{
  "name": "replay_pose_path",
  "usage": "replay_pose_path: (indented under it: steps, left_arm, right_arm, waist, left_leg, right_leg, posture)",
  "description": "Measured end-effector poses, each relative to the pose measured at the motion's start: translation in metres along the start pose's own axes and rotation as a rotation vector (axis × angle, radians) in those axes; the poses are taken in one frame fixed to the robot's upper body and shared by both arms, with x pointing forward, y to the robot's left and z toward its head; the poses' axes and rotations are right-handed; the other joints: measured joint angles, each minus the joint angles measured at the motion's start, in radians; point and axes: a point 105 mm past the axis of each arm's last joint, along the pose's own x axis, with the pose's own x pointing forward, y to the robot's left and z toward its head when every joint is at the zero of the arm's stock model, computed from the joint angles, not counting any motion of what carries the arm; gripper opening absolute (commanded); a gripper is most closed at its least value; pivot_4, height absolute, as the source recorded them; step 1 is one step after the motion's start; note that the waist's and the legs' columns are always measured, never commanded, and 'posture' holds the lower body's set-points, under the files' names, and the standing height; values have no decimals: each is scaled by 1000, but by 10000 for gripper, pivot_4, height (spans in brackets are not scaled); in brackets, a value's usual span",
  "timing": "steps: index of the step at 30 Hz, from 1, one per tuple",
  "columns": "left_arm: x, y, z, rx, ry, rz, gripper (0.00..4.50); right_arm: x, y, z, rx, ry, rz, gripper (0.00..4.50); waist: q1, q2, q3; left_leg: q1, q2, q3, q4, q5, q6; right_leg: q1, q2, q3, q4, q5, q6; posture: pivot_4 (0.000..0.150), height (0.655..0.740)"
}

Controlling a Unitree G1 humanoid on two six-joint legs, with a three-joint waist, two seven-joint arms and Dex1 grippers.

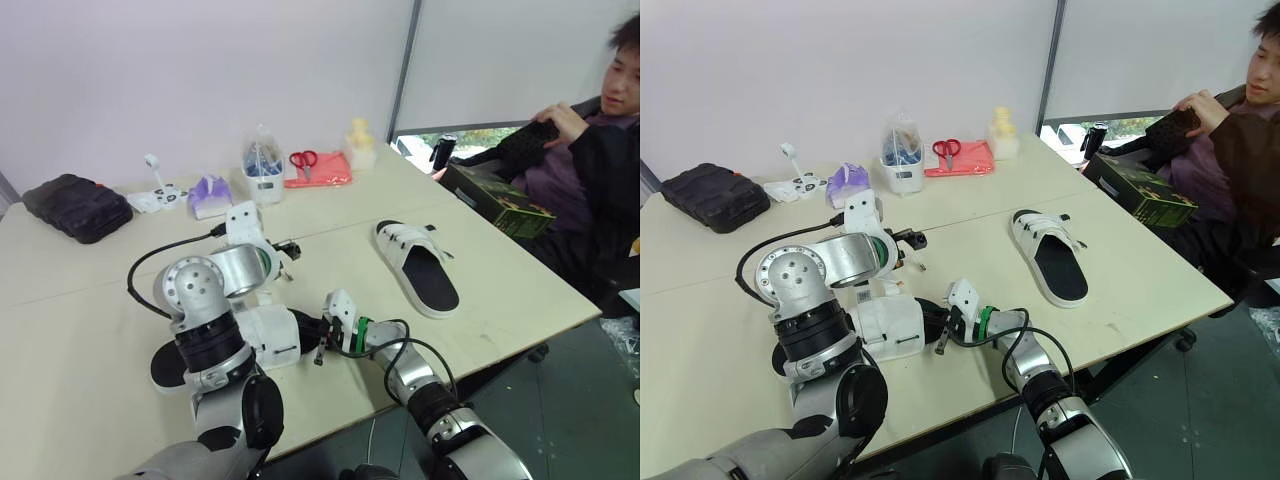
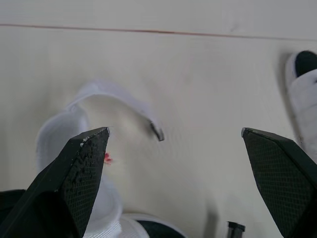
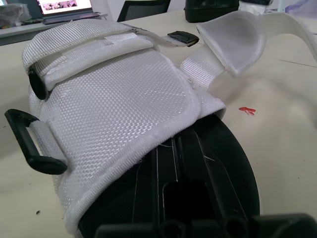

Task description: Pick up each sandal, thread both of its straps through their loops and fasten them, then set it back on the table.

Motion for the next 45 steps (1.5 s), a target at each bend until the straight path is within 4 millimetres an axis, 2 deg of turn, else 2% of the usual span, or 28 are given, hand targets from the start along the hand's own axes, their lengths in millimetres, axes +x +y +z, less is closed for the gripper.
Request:
replay_pose_path:
  steps: [5,7,12,15,17,18,20,23,26,31,34,38,41,43,45]
  left_arm:
    - [6,-3,-6,23,35,-15,44420]
    - [4,-10,7,59,-32,-59,44420]
    - [-33,-29,84,181,-444,-220,44420]
    - [-58,-27,156,353,-822,-189,44420]
    - [-67,-25,180,418,-1002,-164,44420]
    - [-65,-25,183,450,-1048,-154,44420]
    - [-42,-23,184,532,-1112,-104,44420]
    - [-5,-14,173,637,-1116,-18,44420]
    - [11,-5,167,686,-1118,41,44420]
    - [33,10,158,584,-984,45,44420]
    - [50,20,152,570,-729,-14,44420]
    - [55,36,137,643,-432,-102,44420]
    - [57,57,104,663,-205,-137,44420]
    - [51,73,82,610,-77,-132,44420]
    - [37,80,73,536,5,-131,44420]
  right_arm:
    - [0,0,0,0,0,-1,0]
    - [0,0,1,-2,-2,-1,0]
    - [0,0,0,0,-2,-1,0]
    - [0,0,0,-1,-1,-2,0]
    - [-1,0,-1,0,2,0,0]
    - [-1,0,-1,0,3,0,0]
    - [-2,-1,-1,-2,7,-1,0]
    - [2,-1,2,-13,8,13,0]
    - [3,0,4,-20,7,31,0]
    - [3,0,4,-22,8,33,0]
    - [3,0,5,-24,7,34,0]
    - [3,0,4,-24,8,35,0]
    - [4,0,4,-24,8,37,0]
    - [4,1,5,-25,6,38,0]
    - [4,0,6,-27,4,35,0]
  waist:
    - [0,0,0]
    - [0,0,0]
    - [1,4,0]
    - [2,8,0]
    - [4,8,-2]
    - [5,8,-3]
    - [8,7,-3]
    - [3,5,0]
    - [0,2,1]
    - [0,2,1]
    - [-2,1,2]
    - [-2,2,1]
    - [-3,4,2]
    - [-4,3,3]
    - [-1,-1,5]
  left_leg:
    - [0,-1,0,0,0,0]
    - [0,-1,-1,0,-1,-1]
    - [0,-1,0,-2,-1,-1]
    - [0,-1,2,-2,1,1]
    - [1,-1,2,-2,1,1]
    - [1,-1,2,-2,1,1]
    - [1,-1,2,-1,1,2]
    - [-2,-1,4,0,1,2]
    - [-2,0,5,-1,1,3]
    - [-1,0,6,-1,1,3]
    - [-1,-1,6,-1,1,3]
    - [0,-1,6,-1,1,3]
    - [0,-1,6,-2,1,3]
    - [0,-1,6,-2,1,3]
    - [0,-1,5,0,1,3]
  right_leg:
    - [0,0,0,0,0,0]
    - [-3,0,0,0,0,-1]
    - [-2,0,0,0,-1,-2]
    - [-3,0,1,0,-1,-4]
    - [-1,-1,1,0,-1,-4]
    - [-1,-1,1,0,-1,-4]
    - [-1,-2,1,1,-1,-4]
    - [-5,-1,1,1,1,-1]
    - [-9,0,1,4,1,0]
    - [-11,0,1,5,2,0]
    - [-14,0,0,5,2,0]
    - [-14,0,0,6,2,0]
    - [-14,-1,1,8,2,0]
    - [-15,0,2,9,2,0]
    - [-16,-1,3,13,1,-1]
  posture:
    - [1500,7400]
    - [1500,7400]
    - [1500,7400]
    - [1500,7400]
    - [1500,7400]
    - [1500,7400]
    - [1500,7400]
    - [1500,7400]
    - [1500,7400]
    - [1500,7400]
    - [1500,7400]
    - [1500,7400]
    - [1500,7400]
    - [1500,7400]
    - [1500,7400]
